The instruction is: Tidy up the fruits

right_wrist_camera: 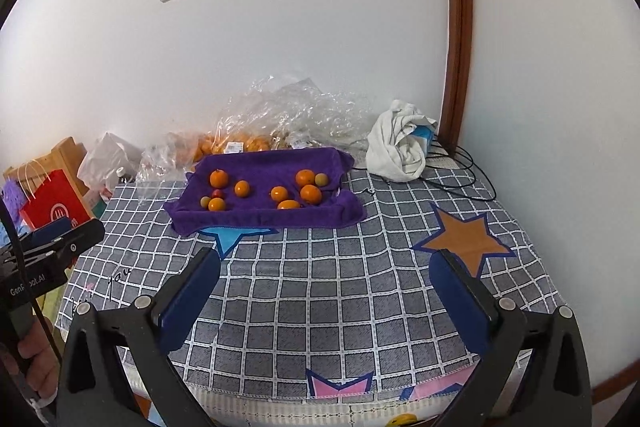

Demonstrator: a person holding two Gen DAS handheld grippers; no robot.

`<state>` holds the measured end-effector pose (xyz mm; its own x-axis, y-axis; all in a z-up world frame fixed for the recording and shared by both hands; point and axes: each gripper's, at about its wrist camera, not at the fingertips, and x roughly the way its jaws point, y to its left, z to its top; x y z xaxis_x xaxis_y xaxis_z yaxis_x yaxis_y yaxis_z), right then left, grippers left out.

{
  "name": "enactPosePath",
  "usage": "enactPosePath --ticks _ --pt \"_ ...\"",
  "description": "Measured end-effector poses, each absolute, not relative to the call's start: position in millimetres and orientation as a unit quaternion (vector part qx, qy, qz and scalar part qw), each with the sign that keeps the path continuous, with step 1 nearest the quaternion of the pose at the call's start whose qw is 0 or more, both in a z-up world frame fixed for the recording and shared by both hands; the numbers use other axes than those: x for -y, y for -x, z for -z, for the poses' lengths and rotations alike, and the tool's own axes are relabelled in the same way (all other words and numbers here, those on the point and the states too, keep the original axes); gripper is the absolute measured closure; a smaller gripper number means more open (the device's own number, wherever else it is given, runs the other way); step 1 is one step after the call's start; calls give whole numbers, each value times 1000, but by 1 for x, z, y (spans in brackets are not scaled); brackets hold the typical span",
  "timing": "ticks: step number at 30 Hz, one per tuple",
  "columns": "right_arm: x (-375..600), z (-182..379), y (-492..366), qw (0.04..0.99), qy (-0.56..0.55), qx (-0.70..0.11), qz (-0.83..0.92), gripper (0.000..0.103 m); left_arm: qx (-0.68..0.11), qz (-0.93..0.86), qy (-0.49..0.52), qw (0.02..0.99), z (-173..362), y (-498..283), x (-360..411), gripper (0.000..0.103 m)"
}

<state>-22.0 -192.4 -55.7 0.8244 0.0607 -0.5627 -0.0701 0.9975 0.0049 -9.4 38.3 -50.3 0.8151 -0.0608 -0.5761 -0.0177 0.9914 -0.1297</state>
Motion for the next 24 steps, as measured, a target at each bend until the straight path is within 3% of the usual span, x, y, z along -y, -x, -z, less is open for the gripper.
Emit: enactPosePath --ticks 24 --pt "184 58 25 955 13 -294 -36 0 -300 15 63 952 48 13 -36 14"
